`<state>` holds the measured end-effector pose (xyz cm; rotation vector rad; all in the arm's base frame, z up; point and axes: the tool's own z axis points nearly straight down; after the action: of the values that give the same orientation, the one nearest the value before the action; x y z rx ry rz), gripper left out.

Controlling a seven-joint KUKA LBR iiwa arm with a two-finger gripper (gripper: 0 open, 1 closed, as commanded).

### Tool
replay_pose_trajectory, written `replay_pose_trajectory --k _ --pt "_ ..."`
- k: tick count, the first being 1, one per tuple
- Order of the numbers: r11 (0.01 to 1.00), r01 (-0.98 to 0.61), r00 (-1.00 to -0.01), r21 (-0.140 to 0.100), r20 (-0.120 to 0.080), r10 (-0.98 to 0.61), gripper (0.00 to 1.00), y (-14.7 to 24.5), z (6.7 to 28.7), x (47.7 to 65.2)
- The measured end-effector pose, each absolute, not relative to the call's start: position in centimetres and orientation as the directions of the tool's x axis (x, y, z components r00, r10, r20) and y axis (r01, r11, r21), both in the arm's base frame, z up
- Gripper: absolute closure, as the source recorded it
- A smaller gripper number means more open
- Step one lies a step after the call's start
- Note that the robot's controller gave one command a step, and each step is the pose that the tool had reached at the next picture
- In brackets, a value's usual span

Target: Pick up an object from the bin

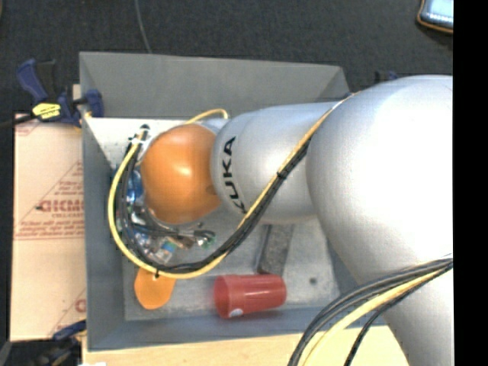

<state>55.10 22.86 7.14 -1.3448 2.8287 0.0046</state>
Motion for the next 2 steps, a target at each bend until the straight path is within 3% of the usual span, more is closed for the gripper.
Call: replay_pose_trajectory --k 2 --pt "0.634 -0.774 -0.634 0.001 -0.005 -0.774 1.0 22.8 8.3 54.9"
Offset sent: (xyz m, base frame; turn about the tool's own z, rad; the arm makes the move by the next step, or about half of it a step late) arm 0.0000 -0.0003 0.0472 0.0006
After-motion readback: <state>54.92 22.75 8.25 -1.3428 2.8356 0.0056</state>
